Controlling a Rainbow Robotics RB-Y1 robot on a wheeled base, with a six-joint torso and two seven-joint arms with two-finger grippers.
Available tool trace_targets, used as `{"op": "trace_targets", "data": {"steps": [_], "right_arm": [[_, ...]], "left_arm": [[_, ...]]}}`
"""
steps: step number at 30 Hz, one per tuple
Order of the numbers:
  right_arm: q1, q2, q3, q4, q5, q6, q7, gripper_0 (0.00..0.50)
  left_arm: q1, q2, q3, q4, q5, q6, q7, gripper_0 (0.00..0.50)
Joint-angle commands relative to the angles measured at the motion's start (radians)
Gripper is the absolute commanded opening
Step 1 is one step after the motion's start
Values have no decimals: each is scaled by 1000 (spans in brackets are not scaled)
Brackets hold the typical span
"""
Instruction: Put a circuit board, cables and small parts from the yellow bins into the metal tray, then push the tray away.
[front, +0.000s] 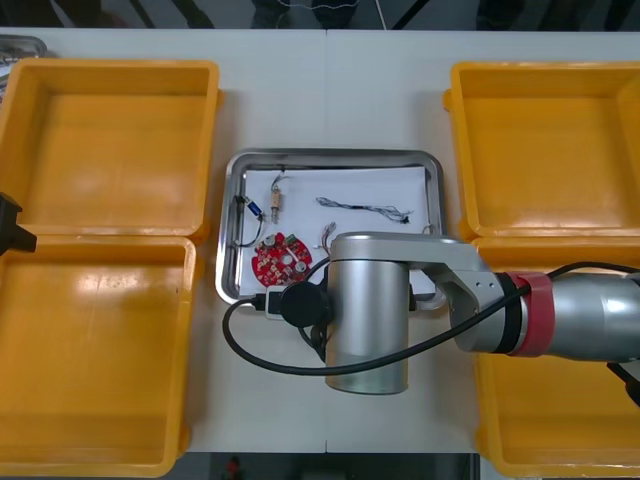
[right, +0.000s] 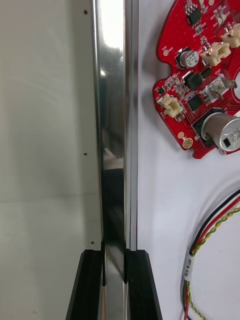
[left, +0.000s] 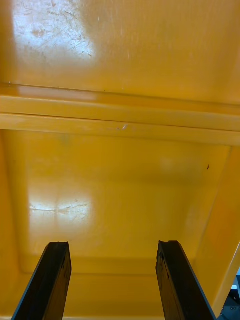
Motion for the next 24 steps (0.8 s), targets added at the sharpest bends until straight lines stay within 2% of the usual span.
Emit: {"op": "trace_targets", "data": {"steps": [1,9,24], "right_arm": [[-82,16,13,10,-36,-12,17,0],[-145,16,13,44,-77,-18,29,0],[-209,19,13,133,-76,-61,63,0]], "left_arm": [[14,46,32,-28,8,-10,-98,500],[14,46,32,-28,8,-10,-98,500],[14,46,32,-28,8,-10,-98,500]]}}
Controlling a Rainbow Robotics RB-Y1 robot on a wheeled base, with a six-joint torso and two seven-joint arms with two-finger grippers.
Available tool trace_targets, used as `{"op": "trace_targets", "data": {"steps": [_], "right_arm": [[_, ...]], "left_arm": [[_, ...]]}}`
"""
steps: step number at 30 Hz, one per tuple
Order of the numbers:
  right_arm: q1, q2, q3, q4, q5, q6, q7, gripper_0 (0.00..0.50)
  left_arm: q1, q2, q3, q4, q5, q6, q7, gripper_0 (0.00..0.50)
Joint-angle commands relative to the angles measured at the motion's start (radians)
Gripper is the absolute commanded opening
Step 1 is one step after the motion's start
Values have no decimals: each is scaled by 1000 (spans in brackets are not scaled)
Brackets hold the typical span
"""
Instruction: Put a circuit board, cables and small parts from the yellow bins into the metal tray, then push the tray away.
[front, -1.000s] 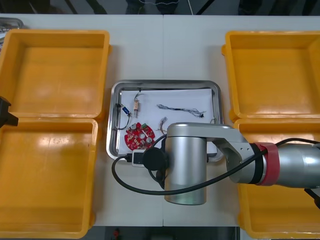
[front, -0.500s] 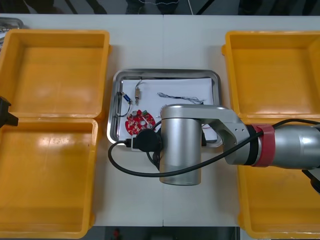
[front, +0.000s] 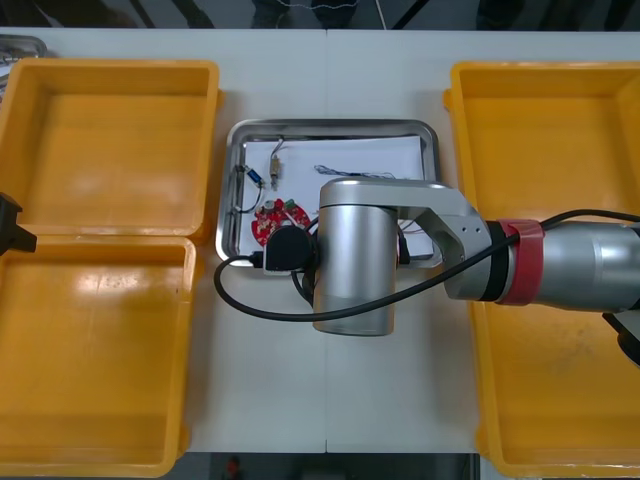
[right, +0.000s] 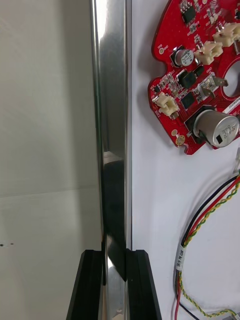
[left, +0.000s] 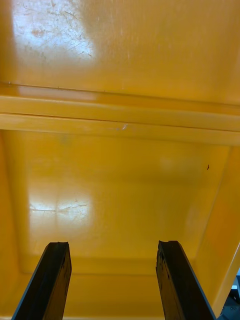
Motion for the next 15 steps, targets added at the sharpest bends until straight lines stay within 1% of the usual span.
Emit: {"op": "trace_targets", "data": {"steps": [1,8,15], "right_arm": [[-67,20,12,27,-3,-28,47,0],[-107,28,12,81,-3,-58,67,0],[-141,43,12,150,20,-105,87,0]], "left_arm": [[14,46,32,-28,8,-10,-98,500],[14,46,32,-28,8,-10,-98,500],[14,46,32,-28,8,-10,-98,500]]}}
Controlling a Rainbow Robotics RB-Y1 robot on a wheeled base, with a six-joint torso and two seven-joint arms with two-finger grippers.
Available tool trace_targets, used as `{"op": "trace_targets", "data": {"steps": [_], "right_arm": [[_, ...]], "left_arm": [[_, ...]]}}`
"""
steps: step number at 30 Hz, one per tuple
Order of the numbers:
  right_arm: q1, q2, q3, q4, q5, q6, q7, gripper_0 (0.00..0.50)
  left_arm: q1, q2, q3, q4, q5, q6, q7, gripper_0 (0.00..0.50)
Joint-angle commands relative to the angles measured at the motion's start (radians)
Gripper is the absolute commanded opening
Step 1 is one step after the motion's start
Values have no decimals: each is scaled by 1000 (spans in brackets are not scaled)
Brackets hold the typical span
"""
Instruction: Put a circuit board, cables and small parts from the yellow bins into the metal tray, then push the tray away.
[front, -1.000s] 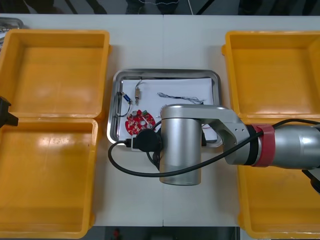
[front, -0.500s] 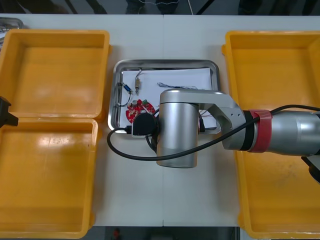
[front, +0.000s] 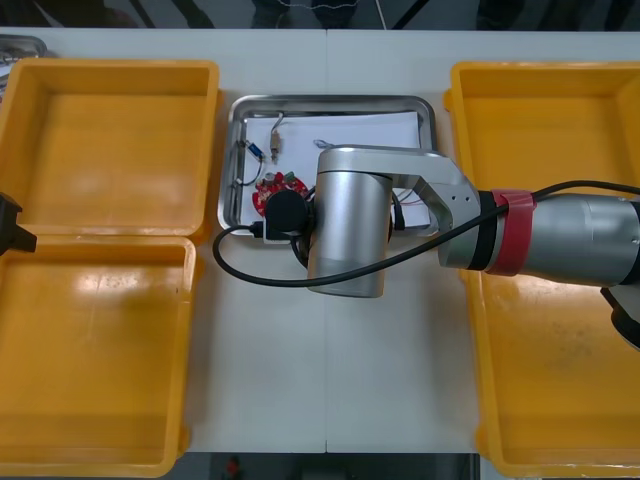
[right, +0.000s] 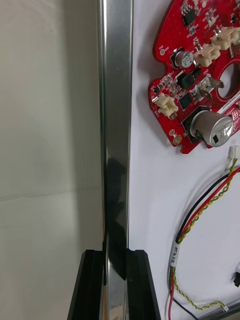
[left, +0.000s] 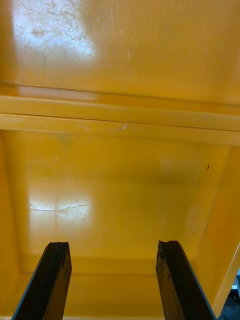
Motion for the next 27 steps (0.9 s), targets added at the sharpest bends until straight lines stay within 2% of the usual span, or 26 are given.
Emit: {"op": "trace_targets", "data": {"steps": [1,17,22,27], "right_arm": [[-66,32,12,25,18,-28,28,0],[-98,53,-22,166,31,-111,68,0],[-100,57,-32,226,31,-196,88,0],[-109,57,-34,255,31,-227,107,0]], "left_arm": [[14,46,32,-28,8,-10,-98,500],[14,46,32,-28,8,-10,-98,500],[14,46,32,-28,8,-10,-98,500],[14,46,32,-28,8,-10,-98,500]]}}
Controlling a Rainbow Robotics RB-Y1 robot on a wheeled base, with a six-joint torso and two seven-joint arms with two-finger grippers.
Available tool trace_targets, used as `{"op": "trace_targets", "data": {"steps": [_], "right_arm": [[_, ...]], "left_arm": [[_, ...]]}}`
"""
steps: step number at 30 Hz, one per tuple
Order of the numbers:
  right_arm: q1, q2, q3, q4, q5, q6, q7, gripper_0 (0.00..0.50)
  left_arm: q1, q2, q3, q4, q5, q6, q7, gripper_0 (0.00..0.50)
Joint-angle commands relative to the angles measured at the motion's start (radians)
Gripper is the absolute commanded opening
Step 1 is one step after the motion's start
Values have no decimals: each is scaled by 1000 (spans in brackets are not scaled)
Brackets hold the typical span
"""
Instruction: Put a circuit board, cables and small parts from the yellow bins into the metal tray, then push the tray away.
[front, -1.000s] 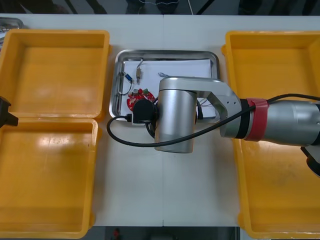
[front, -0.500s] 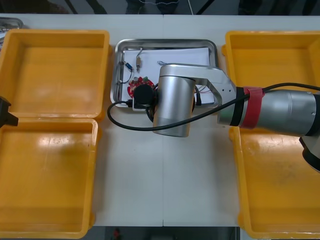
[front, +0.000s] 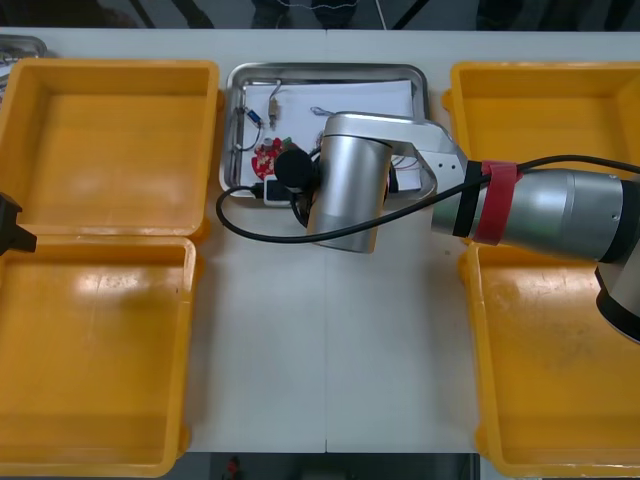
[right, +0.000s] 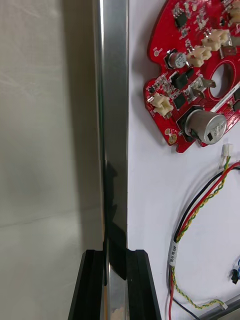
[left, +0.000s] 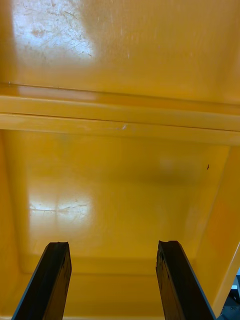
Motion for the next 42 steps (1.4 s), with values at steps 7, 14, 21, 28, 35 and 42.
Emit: {"op": "trace_targets", "data": {"steps": [7,14,21,28,35,42], "right_arm": [[-60,26,-41,71,9,-55,69,0],[-74,43,-53,135,11,-87,101,0],[-83,46,-61,192,9,-149,132,0],[-83,57,-74,241,9,-179,155,0],[-83,55,-76,250,9,-187,167,0],[-83,57,-82,252,9,-185,172,500]], "left_arm": [[14,46,32,-28,8,-10,-98,500],[14,46,32,-28,8,-10,-98,500],[14,46,32,-28,8,-10,-98,500],[14,46,32,-28,8,-10,-98,500],[14,46,32,-28,8,-10,-98,500],[14,46,32,-28,8,-10,-98,500]]}}
